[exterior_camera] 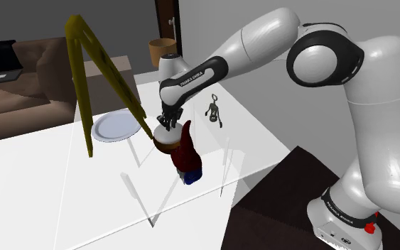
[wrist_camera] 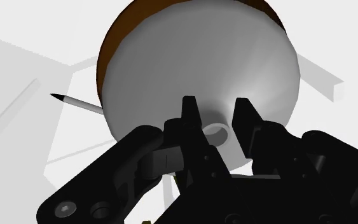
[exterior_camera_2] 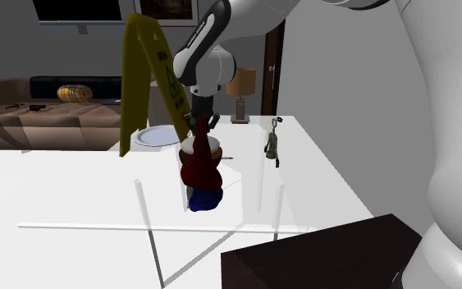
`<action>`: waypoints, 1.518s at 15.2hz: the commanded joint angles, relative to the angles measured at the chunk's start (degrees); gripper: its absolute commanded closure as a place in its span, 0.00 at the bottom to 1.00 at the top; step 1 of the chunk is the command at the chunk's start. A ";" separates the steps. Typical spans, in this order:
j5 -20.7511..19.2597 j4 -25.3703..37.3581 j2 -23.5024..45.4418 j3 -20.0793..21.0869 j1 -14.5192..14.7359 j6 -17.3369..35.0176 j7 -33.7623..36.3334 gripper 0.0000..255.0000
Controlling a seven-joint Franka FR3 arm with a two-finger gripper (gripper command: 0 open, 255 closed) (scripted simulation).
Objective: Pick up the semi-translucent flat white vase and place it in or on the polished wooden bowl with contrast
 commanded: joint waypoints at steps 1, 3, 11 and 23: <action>-0.01 -0.07 0.03 0.00 0.01 0.14 0.01 1.00; -0.01 -0.07 0.03 0.00 0.01 0.14 0.01 1.00; -0.01 -0.06 0.03 0.00 0.01 0.15 0.01 0.00; 0.47 0.07 -4.63 0.28 -0.54 -4.64 -0.27 0.00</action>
